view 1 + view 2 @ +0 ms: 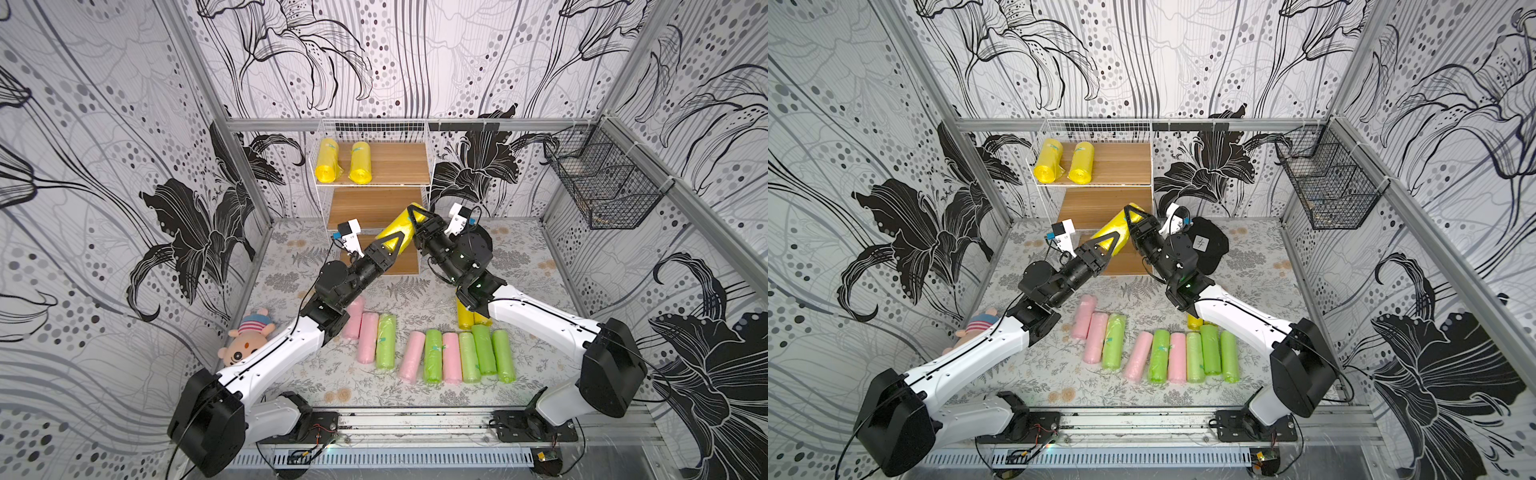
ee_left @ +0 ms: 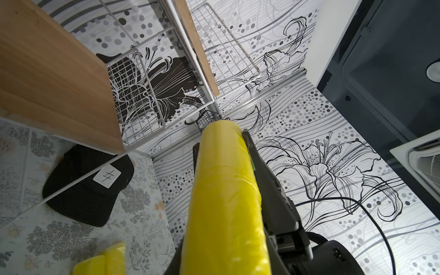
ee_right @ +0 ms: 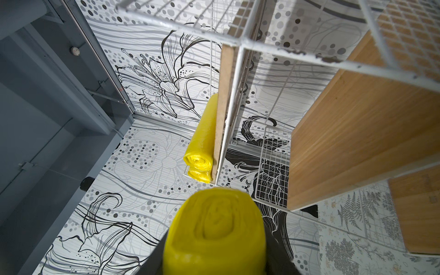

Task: Sort the rolls of trash bags by color and place them on the shelf
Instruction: Pick up the roll of trash bags from the center of the board.

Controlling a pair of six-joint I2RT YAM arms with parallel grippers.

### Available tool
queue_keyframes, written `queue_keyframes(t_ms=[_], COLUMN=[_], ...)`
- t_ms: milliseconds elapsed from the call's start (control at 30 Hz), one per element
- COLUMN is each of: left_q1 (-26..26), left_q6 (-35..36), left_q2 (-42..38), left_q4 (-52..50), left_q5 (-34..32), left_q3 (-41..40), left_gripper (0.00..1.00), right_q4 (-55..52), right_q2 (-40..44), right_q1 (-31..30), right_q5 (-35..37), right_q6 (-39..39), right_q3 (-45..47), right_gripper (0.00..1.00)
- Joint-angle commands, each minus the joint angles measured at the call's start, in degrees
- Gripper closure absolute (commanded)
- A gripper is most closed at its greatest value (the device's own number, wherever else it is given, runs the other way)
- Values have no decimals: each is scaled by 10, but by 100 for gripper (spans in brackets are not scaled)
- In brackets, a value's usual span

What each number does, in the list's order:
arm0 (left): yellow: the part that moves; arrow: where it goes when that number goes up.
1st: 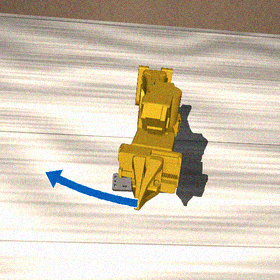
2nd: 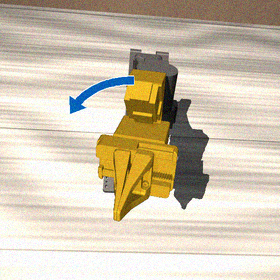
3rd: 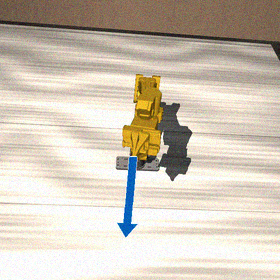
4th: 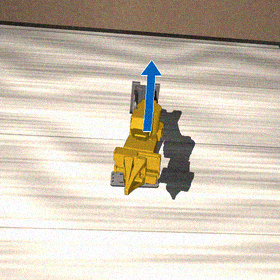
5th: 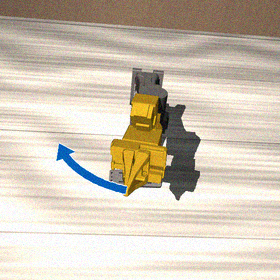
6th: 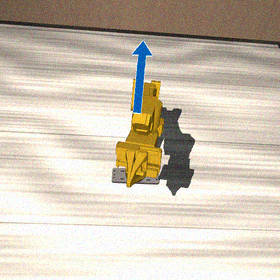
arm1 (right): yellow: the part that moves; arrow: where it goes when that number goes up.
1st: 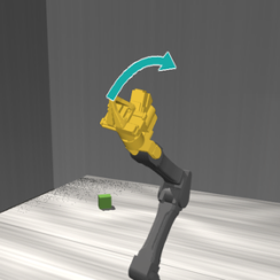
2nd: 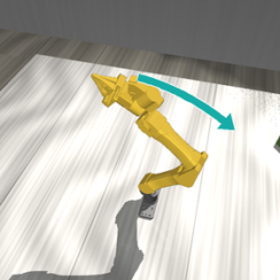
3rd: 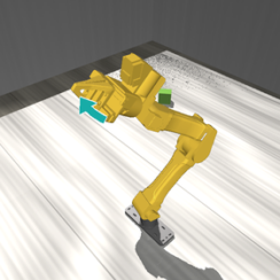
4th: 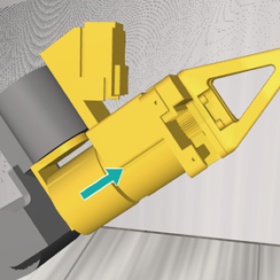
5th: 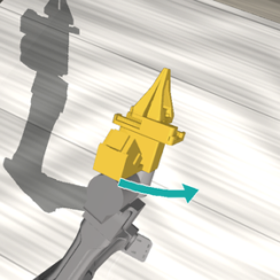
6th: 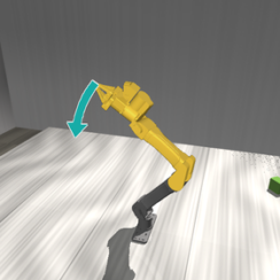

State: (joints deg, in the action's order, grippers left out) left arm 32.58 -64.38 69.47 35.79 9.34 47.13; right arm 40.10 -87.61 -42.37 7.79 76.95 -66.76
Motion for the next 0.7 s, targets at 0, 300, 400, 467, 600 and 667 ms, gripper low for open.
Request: queue_keyframes(t_ms=[0, 300, 400, 467, 600, 667], left_q1=[-4, -4, -4, -4, -1, 8], left_q6=[23, 197, 256, 298, 374, 412], left_q2=[-7, -70, -85, -89, -68, -49], left_q4=[36, -123, -166, -208, -314, -369], left_q5=[1, -67, -93, -102, -119, -143], left_q3=[16, 74, 100, 130, 221, 272], left_gripper=[100, 100, 100, 100, 100, 100], right_q4=[3, -13, -56, -93, -185, -222], right_q2=[10, 54, 85, 106, 140, 149], right_q1=[-1, 19, 29, 32, 33, 33], right_q5=[4, 17, 23, 32, 51, 57], right_q6=[-21, -66, -98, -138, -235, -274], right_q3=[-10, 22, 31, 32, 20, 14], right_gripper=[35, 0, 0, 0, 0, 0])
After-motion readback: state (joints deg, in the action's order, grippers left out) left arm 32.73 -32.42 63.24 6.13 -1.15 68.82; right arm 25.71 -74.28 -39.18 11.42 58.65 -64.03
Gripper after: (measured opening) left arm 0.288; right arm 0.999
